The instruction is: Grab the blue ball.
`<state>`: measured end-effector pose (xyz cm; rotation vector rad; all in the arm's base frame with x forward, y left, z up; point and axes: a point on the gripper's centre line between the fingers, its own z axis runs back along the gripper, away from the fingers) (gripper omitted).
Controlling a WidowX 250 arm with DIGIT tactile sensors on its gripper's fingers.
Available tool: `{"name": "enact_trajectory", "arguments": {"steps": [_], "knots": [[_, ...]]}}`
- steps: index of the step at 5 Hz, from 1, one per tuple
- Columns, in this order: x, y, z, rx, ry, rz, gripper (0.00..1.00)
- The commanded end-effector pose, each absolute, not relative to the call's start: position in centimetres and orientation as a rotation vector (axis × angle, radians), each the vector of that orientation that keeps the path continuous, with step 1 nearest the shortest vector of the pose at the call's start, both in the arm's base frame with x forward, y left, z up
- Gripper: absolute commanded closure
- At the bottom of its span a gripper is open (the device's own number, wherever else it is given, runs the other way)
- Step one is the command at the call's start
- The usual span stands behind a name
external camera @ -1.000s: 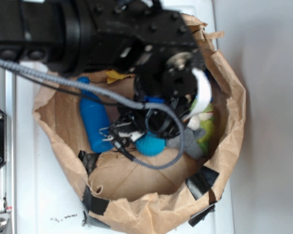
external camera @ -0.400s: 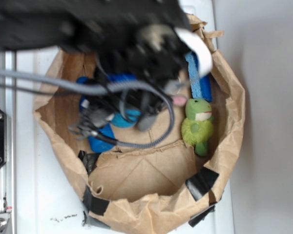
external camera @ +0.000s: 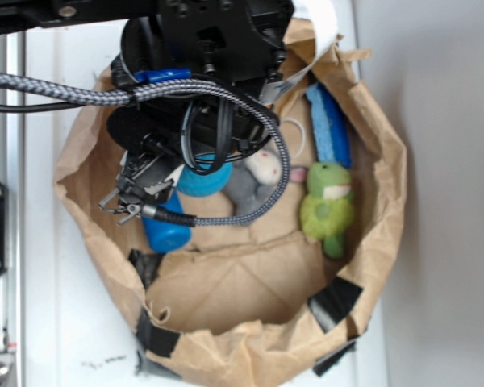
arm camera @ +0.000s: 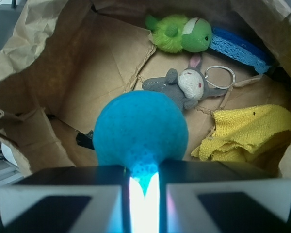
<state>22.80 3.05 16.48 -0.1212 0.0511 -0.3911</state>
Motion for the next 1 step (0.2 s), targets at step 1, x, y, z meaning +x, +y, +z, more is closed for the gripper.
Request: {"name": "enact_trajectory", "arguments": {"steps": [1], "knots": [[23.43,1.19,17.58,-0.109,-0.002,-0.405,1.0]]}}
